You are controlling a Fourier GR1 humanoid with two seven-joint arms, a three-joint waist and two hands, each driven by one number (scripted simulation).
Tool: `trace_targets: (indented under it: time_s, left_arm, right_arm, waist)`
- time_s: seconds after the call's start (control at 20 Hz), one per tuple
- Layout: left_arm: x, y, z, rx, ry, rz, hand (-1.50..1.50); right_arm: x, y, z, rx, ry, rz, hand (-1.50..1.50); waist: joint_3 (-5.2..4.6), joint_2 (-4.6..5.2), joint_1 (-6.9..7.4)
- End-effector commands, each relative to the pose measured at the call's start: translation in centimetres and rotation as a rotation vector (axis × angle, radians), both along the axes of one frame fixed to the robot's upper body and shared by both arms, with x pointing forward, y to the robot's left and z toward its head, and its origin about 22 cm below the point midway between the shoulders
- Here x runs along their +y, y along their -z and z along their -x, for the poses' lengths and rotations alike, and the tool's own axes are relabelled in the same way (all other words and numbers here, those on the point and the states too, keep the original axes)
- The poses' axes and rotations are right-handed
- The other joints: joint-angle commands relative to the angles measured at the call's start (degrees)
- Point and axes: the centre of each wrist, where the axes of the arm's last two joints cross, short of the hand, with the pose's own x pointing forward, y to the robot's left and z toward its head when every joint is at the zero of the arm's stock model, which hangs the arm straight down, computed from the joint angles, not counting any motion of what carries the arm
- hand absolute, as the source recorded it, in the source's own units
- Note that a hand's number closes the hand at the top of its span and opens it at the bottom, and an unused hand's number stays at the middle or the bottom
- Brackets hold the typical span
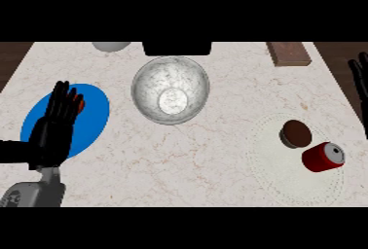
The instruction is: Pick the can from the placemat and place it in the bowl
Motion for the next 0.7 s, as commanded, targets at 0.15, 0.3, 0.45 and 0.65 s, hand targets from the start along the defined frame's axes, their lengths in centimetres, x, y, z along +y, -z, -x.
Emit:
trace_targets:
  time_s: [0.15, 0.3, 0.45, 0.65]
  left_arm:
    - [-2.3, -0.1, -0.2, 0.016, 0.252, -0.190, 0.00]
    - [-2.5, -0.8, -0.3, 0.020, 0.296, -0.227, 0.00]
    - [-6.1, -0.1, 0.8, 0.057, 0.446, -0.267, 0.00]
    - [-7.0, -0.6, 2.0, 0.066, 0.434, -0.285, 0.00]
  right_arm:
    - [-6.6, 0.9, 3.0, 0.115, 0.067, 0.036, 1.50]
    - [-10.4, -1.3, 4.0, 0.212, 0.220, 0.629, 1.50]
    - [-10.5, 7.6, 4.9, 0.358, 0.211, 0.213, -1.50]
    - [-11.5, 7.8, 4.7, 0.302, 0.159, 0.381, -1.50]
  waist:
    - [1.30, 2.05, -0.10]
    - [0.39, 3.40, -2.31]
    - [1.36, 2.33, 2.33]
    - [1.28, 2.07, 2.60]
